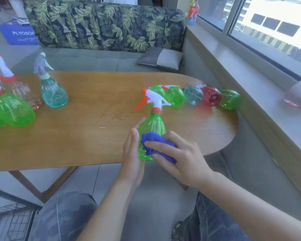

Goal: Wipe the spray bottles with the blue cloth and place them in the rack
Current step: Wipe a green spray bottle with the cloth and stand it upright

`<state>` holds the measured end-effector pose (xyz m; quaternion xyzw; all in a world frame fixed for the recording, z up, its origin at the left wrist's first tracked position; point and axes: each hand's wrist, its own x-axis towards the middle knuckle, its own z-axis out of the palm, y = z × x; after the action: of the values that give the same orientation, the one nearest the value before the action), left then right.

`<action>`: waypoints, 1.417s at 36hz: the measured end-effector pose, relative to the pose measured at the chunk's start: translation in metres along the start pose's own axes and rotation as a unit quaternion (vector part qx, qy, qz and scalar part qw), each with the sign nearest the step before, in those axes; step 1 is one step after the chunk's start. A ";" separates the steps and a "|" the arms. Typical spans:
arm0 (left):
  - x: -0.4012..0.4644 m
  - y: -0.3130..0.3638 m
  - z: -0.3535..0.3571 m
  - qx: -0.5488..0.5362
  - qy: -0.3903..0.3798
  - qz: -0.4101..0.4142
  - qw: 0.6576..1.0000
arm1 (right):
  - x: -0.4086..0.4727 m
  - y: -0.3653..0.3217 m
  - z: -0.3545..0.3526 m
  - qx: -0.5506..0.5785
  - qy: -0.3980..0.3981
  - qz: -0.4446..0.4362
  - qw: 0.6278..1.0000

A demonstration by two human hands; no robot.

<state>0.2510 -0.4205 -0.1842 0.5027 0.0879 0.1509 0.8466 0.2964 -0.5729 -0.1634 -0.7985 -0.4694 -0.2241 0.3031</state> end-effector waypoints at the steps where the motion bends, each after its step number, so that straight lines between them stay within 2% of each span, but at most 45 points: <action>1: 0.000 0.000 -0.001 -0.002 -0.003 -0.003 1.000 | -0.002 -0.001 -0.001 -0.003 -0.012 -0.014 1.000; 5: 0.002 0.000 -0.002 -0.005 -0.008 -0.001 1.000 | -0.002 0.003 -0.009 0.007 -0.052 -0.036 0.998; 11: 0.003 -0.003 -0.002 0.019 -0.015 0.007 1.000 | 0.033 0.027 -0.029 0.031 0.074 0.113 0.990; 14: 0.001 -0.006 -0.002 0.046 -0.038 0.012 0.998 | 0.048 0.042 -0.033 0.010 0.078 0.137 0.987; 21: 0.000 -0.004 0.000 0.058 -0.057 0.016 0.997 | 0.058 0.058 -0.035 -0.054 0.010 0.083 0.995; 28: -0.002 -0.001 0.001 0.080 -0.062 0.023 0.995 | 0.065 0.069 -0.041 -0.077 0.061 0.119 0.988; 33: 0.000 -0.002 0.001 0.082 -0.055 0.031 0.995 | 0.058 0.059 -0.033 -0.051 -0.012 0.045 0.998; 35: 0.001 -0.004 0.000 0.085 -0.057 0.031 0.994 | 0.061 0.060 -0.034 -0.066 -0.003 0.047 0.997; 39: 0.001 -0.004 -0.001 0.100 -0.074 0.033 0.992 | 0.070 0.068 -0.038 -0.076 0.064 0.113 0.989; 41: 0.000 -0.004 -0.001 0.104 -0.074 0.033 0.991 | 0.070 0.068 -0.037 -0.069 0.059 0.114 0.989; 45: 0.000 -0.002 -0.003 0.109 -0.068 0.038 0.991 | 0.066 0.062 -0.035 -0.062 0.001 0.057 0.996; 51: -0.001 -0.002 -0.001 0.097 -0.072 0.039 0.992 | 0.071 0.069 -0.042 -0.080 0.064 0.116 0.988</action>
<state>0.2502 -0.4208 -0.1862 0.5951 0.0214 0.1382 0.7914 0.3870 -0.5838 -0.1065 -0.8533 -0.3336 -0.2747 0.2917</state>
